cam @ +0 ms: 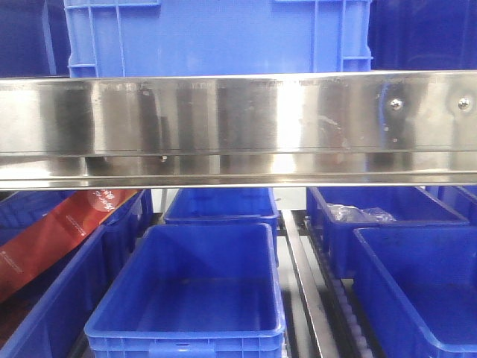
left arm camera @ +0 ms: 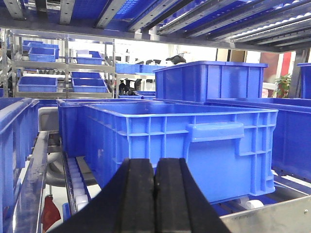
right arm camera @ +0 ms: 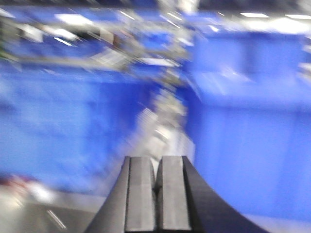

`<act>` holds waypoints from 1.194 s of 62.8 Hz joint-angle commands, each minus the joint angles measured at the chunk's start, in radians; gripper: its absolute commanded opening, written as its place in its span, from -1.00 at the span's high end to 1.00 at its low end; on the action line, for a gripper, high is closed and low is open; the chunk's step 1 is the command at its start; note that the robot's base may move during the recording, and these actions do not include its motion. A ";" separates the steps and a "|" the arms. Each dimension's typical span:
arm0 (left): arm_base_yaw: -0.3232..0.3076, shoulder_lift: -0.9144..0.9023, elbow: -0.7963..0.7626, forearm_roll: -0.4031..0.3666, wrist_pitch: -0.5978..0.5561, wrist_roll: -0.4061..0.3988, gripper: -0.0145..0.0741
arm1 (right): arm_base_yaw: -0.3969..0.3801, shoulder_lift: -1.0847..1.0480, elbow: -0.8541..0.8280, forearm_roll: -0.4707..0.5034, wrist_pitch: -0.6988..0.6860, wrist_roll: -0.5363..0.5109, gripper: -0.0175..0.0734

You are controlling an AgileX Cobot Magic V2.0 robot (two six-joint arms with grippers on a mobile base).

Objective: Place valve from conveyor to right shelf box

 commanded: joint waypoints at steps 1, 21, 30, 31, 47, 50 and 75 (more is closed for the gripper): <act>0.000 -0.006 0.003 -0.008 -0.020 -0.008 0.92 | -0.066 -0.074 0.088 -0.014 -0.013 -0.002 0.97; 0.000 -0.006 0.003 -0.008 -0.020 -0.008 0.92 | -0.115 -0.273 0.208 -0.029 0.054 -0.002 0.97; 0.000 -0.008 0.003 -0.008 -0.020 -0.008 0.92 | -0.115 -0.273 0.208 -0.029 0.112 -0.002 0.97; 0.000 -0.008 0.003 -0.008 -0.020 -0.008 0.92 | -0.115 -0.273 0.208 -0.029 0.118 -0.002 0.97; 0.000 -0.008 0.003 -0.008 -0.020 -0.008 0.92 | -0.115 -0.273 0.208 -0.029 0.141 -0.002 0.97; 0.000 -0.008 0.003 -0.008 -0.020 -0.008 0.92 | -0.115 -0.273 0.208 -0.029 0.141 -0.002 0.97; 0.000 -0.008 0.003 -0.008 -0.020 -0.008 0.92 | -0.115 -0.273 0.208 -0.029 0.141 -0.002 0.97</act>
